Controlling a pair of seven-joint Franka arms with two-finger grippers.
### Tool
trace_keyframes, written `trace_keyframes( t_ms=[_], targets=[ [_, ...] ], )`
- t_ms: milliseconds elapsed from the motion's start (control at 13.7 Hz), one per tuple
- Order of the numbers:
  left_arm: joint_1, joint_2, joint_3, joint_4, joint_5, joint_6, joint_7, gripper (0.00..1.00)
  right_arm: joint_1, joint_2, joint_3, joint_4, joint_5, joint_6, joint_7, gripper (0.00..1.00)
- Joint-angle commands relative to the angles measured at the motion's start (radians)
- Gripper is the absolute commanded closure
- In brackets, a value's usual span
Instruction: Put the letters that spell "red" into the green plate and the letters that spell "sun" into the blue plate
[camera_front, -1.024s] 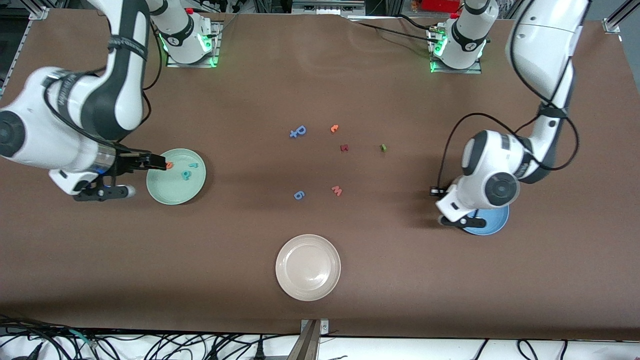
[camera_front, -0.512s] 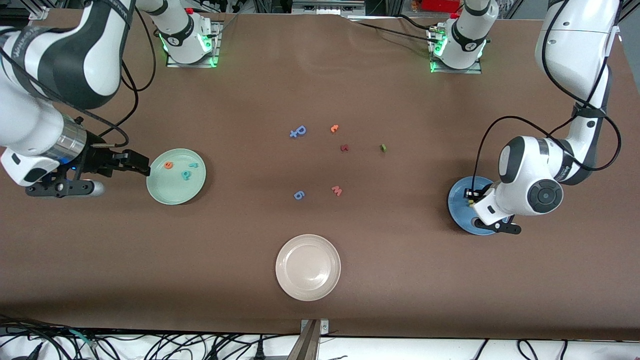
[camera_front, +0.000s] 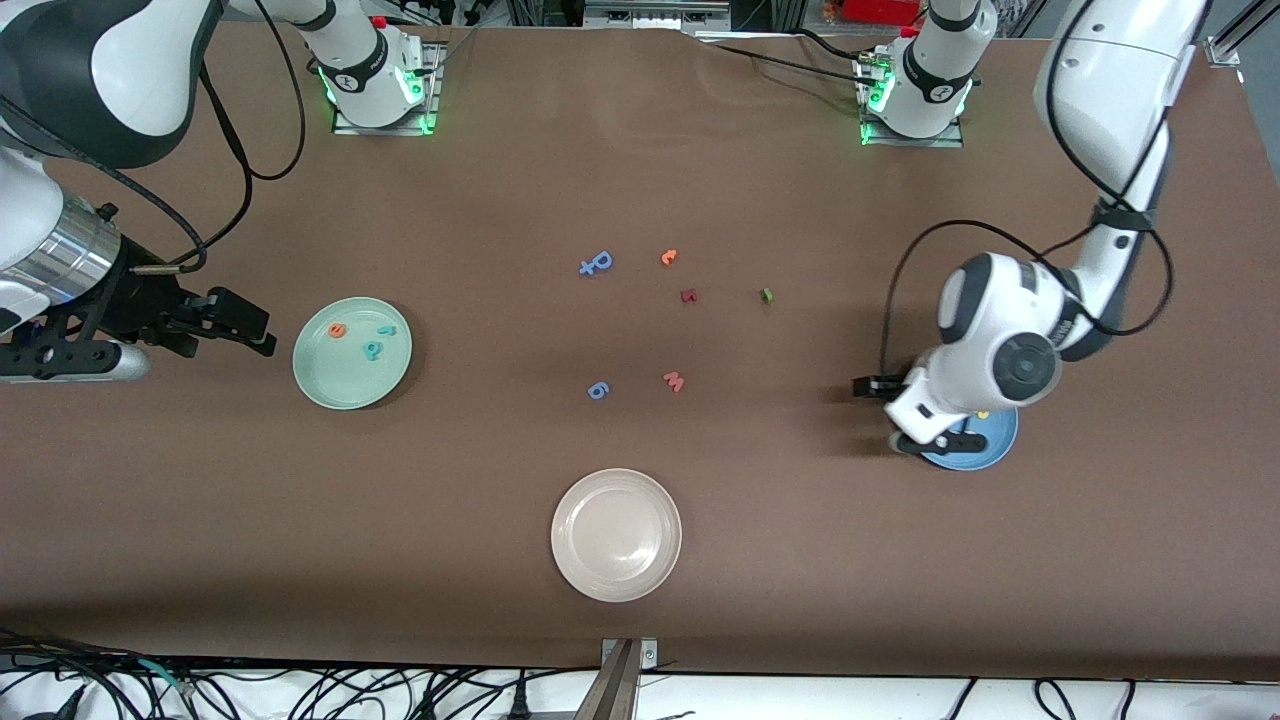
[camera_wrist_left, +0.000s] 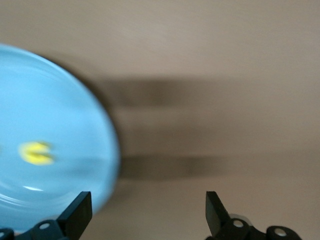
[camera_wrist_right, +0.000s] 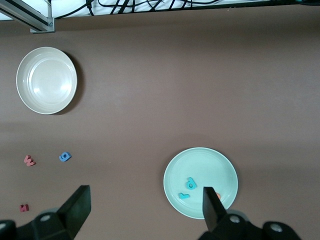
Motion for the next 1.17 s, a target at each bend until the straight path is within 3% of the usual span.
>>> trace_keyframes(
  t_ms=[0,73,219,439,585,804,877,1024,1097],
  targets=[
    [-0.005,-0.094,-0.086,-0.172,-0.017,0.134,-0.185,0.00,-0.015,0.004,-0.010,0.008,0.039,-0.018,0.000,0.01],
    [-0.005,-0.119,-0.113,-0.233,-0.014,0.188,-0.237,0.00,-0.048,0.004,0.005,0.010,0.061,-0.026,0.005,0.01],
    [-0.008,-0.166,-0.164,-0.348,-0.006,0.274,-0.346,0.00,-0.136,-0.019,0.117,0.048,0.051,-0.026,0.034,0.01],
    [-0.046,-0.207,-0.203,-0.473,0.027,0.372,-0.492,0.00,-0.301,-0.073,0.353,0.140,-0.097,-0.027,0.092,0.01],
    [-0.097,-0.199,-0.201,-0.478,0.073,0.372,-0.604,0.01,-0.411,-0.155,0.558,0.143,-0.241,-0.026,0.170,0.01],
    [-0.117,-0.174,-0.203,-0.478,0.161,0.374,-0.719,0.03,-0.675,-0.260,0.981,0.142,-0.507,-0.020,0.232,0.01],
    [-0.117,-0.165,-0.203,-0.478,0.172,0.375,-0.725,0.03,-0.758,-0.284,1.095,0.131,-0.577,-0.019,0.243,0.01],
    [-0.117,-0.148,-0.203,-0.478,0.172,0.406,-0.724,0.06,-0.916,-0.321,1.264,0.096,-0.613,-0.016,0.244,0.01],
    [-0.117,-0.130,-0.203,-0.478,0.173,0.418,-0.724,0.08,-0.962,-0.350,1.304,0.056,-0.615,-0.007,0.238,0.01]
  ],
)
